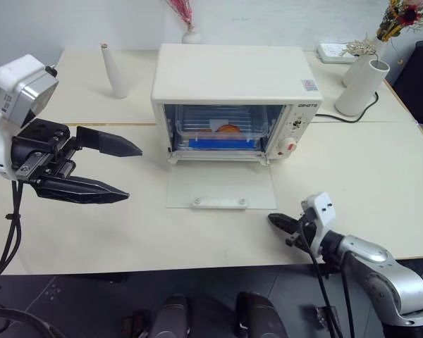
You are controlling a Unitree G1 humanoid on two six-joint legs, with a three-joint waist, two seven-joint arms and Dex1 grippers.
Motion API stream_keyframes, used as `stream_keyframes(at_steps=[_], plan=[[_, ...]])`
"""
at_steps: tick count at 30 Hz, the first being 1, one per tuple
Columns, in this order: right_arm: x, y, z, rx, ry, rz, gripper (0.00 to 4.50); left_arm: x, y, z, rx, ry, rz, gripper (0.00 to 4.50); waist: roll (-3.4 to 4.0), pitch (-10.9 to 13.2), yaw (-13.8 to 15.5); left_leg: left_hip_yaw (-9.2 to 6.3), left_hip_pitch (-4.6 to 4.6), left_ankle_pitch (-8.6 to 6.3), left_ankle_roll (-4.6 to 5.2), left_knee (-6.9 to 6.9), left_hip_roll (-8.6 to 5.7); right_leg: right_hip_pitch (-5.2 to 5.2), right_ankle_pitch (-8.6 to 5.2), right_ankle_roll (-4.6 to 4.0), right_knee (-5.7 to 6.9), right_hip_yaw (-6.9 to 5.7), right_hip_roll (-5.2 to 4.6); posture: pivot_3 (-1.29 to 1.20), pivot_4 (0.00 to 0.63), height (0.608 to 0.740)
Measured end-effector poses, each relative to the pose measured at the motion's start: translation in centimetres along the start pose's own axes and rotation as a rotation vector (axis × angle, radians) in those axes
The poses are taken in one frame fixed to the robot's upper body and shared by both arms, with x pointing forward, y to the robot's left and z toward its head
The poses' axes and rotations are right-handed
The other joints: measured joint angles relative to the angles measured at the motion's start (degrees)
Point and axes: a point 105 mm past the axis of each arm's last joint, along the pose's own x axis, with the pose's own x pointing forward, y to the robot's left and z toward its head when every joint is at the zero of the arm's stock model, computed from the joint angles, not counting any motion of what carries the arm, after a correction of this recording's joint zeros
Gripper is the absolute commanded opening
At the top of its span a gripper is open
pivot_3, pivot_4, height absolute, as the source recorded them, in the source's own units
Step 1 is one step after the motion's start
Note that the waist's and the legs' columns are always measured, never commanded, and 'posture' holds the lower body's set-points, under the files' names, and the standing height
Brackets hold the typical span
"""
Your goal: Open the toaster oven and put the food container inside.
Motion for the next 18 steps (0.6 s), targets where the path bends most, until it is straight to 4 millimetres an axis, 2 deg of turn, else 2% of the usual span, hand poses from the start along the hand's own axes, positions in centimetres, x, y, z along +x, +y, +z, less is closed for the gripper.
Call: stream_keyframes(at_steps=[3, 8, 11, 14, 16, 18], plan=[[0.6, -0.1, 0.3, -0.009, -0.018, 0.0, 0.0, 0.1, 0.2, 0.1, 0.019, 0.004, 0.016, 4.48, 0.0, 0.0, -0.1, 0.0, 0.0, 0.0, 0.0, 0.0, 0.0, 0.0, 0.0, 0.0, 0.01, 0.0, 0.0, 0.0, 0.15, 0.74], [1.8, -0.4, 2.8, -0.047, -0.08, 0.012, 0.0, 0.3, 0.6, 0.0, 0.029, 0.007, 0.033, 4.48, 0.04, 0.0, -0.8, -0.02, -0.01, 0.0, 0.0, 0.0, 0.02, -0.02, 0.0, 0.0, 0.04, 0.0, 0.01, 0.0, 0.15, 0.74], [2.1, -0.9, 5.6, -0.064, -0.147, 0.02, 0.0, 0.3, 0.8, 0.0, 0.038, 0.006, 0.044, 4.48, 0.05, 0.0, -0.9, -0.01, -0.01, 0.0, 0.0, 0.01, 0.02, -0.02, 0.0, 0.0, 0.05, 0.0, 0.01, 0.0, 0.15, 0.74], [1.6, -1.2, 10.9, -0.1, -0.282, 0.038, 0.0, 0.3, 1.0, -0.1, 0.047, 0.007, 0.055, 4.48, 0.13, 0.1, -0.9, -0.01, -0.01, 0.0, -0.01, -0.01, 0.03, -0.04, 0.0, 0.0, 0.06, 0.0, 0.01, 0.0, 0.15, 0.74], [1.0, -1.3, 13.3, -0.123, -0.346, 0.037, 0.0, 0.3, 1.2, -0.1, 0.056, 0.009, 0.067, 4.48, 0.13, 0.1, -0.9, -0.03, -0.01, 0.0, -0.02, -0.03, 0.05, -0.05, 0.0, -0.01, 0.06, -0.04, 0.03, 0.0, 0.15, 0.74], [0.8, -1.4, 13.7, -0.141, -0.34, 0.034, 0.0, 0.2, 1.4, -0.1, 0.057, 0.005, 0.079, 4.48, 0.13, 0.1, -0.8, -0.07, -0.04, -0.01, -0.01, -0.05, 0.03, -0.05, 0.0, -0.01, 0.05, -0.06, 0.03, 0.0, 0.15, 0.74]])
